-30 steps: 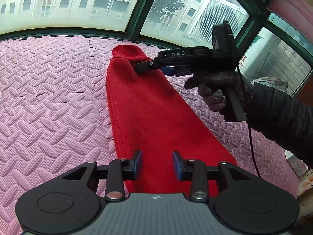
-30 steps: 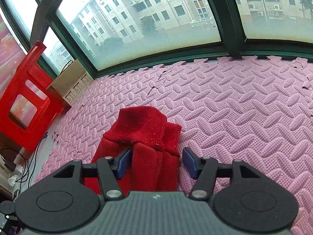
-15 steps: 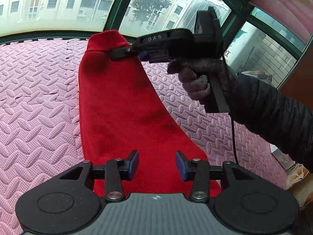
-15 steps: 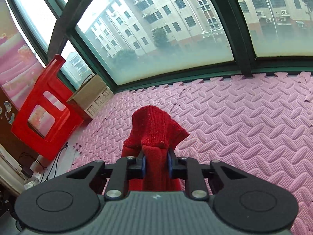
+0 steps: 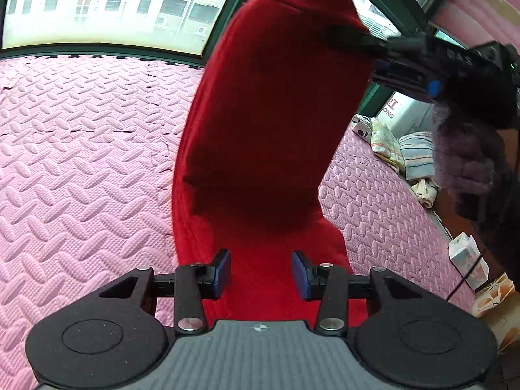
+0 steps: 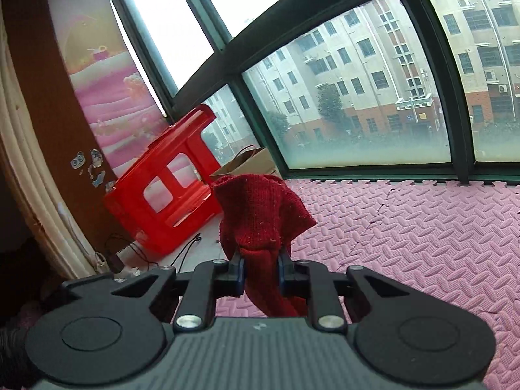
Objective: Fold clothes
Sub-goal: 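Grasp the strip's hood end with the right gripper and lift it, then fold the hood end over toward the strip's other end and release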
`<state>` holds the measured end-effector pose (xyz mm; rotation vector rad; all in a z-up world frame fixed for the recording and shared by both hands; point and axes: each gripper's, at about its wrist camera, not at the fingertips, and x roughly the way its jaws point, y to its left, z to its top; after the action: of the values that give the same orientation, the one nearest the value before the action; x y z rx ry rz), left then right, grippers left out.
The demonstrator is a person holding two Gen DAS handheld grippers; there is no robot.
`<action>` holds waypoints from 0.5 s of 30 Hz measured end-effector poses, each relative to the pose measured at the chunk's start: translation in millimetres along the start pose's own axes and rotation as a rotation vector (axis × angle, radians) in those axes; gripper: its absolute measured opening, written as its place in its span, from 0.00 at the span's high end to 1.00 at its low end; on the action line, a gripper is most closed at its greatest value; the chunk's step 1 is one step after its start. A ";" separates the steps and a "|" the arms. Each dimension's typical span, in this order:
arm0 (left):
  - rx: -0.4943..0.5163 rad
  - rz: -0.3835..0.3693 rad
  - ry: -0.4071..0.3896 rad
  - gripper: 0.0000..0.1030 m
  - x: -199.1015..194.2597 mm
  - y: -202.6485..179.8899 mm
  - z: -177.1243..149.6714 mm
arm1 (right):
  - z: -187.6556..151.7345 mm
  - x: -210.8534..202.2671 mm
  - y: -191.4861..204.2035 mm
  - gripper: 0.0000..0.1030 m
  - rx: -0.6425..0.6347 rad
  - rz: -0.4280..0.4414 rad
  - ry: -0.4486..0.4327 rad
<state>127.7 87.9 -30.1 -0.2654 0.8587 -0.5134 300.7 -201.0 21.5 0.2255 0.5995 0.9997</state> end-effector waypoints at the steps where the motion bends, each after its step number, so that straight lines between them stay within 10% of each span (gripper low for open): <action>1: -0.011 0.009 -0.012 0.56 -7.1 1.7 -3.8 | -5.3 -6.9 9.4 0.84 -0.012 0.011 0.002; 15: -0.133 0.106 -0.128 0.50 -87.0 13.9 -48.9 | -113.1 -61.9 104.9 0.79 -0.232 0.095 0.099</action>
<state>47.1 144.9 -10.2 -0.3682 0.7788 -0.3371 136.3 -207.2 -1.8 -0.0010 0.5610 1.1675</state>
